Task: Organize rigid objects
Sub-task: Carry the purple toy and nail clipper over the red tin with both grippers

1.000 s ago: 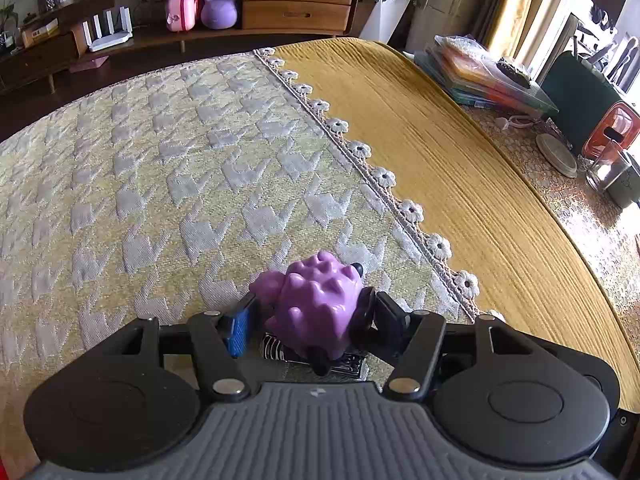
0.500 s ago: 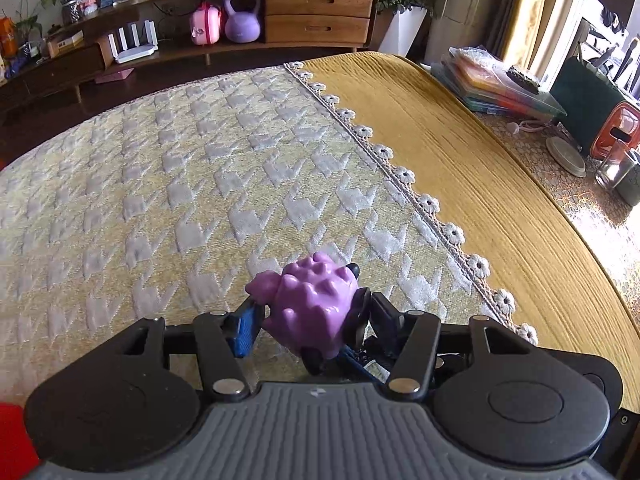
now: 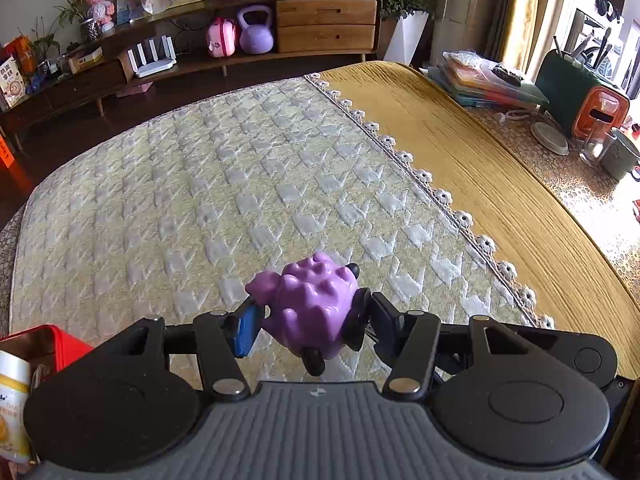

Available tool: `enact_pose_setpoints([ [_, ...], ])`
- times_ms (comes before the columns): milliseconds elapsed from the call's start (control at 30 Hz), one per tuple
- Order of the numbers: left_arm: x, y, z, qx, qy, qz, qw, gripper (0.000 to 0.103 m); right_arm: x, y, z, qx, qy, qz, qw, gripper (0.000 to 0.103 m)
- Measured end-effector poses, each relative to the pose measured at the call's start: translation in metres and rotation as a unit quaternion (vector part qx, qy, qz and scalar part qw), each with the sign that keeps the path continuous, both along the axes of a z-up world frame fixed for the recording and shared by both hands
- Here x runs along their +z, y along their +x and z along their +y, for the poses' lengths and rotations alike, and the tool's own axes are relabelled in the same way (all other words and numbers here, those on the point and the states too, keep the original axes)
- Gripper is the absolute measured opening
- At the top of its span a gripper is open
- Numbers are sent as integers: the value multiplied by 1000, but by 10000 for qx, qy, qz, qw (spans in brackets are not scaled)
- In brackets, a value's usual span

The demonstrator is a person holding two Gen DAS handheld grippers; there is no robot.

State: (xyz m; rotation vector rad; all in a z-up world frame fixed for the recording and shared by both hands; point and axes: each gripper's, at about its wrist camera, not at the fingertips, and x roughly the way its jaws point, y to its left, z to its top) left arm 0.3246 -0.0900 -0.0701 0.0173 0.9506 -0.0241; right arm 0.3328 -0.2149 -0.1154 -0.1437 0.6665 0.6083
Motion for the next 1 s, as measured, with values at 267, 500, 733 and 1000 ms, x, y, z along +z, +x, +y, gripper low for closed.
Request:
enact_pose_setpoints([
  [267,21,-53,20,51,29,-88,9999,57,21,-40,-2,-2,140,-71,9999,11],
  [500,33,-94,47,210,-31,-127,9997,57,37,-63,3,51,214,-107,9997,11],
  [733,34,-129,77,411,6,-90,9991,57,54,-85,14,183,308,-216,9991,11],
  [1000,27,-162,129,827,-156,10,9964,57,71,-105,38,406,393,-324,9979,11],
])
